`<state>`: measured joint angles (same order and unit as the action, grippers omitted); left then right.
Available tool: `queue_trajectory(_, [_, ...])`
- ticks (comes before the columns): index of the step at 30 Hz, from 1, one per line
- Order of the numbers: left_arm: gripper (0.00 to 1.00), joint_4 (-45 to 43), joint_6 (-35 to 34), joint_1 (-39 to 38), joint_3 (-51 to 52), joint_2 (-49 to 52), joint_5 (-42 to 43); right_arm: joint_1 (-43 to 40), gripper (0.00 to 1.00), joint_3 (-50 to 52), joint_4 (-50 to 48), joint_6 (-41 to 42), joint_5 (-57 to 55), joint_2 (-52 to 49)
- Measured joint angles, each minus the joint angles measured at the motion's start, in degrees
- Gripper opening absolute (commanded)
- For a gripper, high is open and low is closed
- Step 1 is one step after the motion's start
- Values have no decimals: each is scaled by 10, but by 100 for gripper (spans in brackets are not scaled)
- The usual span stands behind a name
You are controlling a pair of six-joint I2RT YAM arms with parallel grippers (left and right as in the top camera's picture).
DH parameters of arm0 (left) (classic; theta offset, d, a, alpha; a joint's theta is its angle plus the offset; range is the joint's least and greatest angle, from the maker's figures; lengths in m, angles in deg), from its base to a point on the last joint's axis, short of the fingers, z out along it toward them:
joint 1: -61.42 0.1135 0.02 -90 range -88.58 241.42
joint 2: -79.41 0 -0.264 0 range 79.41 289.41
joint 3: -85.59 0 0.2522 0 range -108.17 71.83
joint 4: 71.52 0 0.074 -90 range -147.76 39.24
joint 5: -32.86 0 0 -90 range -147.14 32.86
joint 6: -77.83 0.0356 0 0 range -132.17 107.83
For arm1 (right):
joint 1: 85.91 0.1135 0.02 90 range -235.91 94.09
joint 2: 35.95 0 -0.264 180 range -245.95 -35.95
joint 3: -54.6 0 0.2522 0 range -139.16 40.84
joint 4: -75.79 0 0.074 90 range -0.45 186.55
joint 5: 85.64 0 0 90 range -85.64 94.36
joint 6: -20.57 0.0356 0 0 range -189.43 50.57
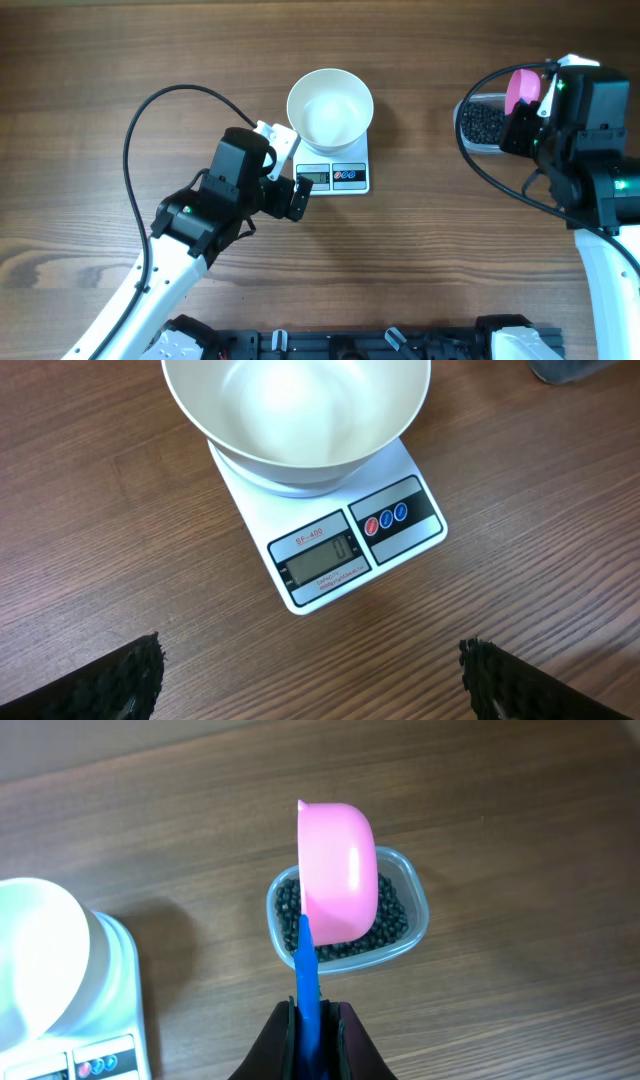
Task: Scoop item into bowl and weigh 150g on scale
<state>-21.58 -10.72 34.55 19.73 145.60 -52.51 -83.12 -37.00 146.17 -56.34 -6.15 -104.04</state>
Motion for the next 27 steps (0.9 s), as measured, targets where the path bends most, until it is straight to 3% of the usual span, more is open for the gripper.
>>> queue_trajectory(7, [100,0,0,0,0,0,0,-2,4,0,7,-70,0,0])
queue_trajectory(11, [100,0,0,0,0,0,0,-47,4,0,12,-110,9,0])
queue_trajectory(19, [100,0,0,0,0,0,0,-230,4,0,12,-194,196,-52])
queue_trajectory(27, [100,0,0,0,0,0,0,-241,4,0,17,-187,256,-66])
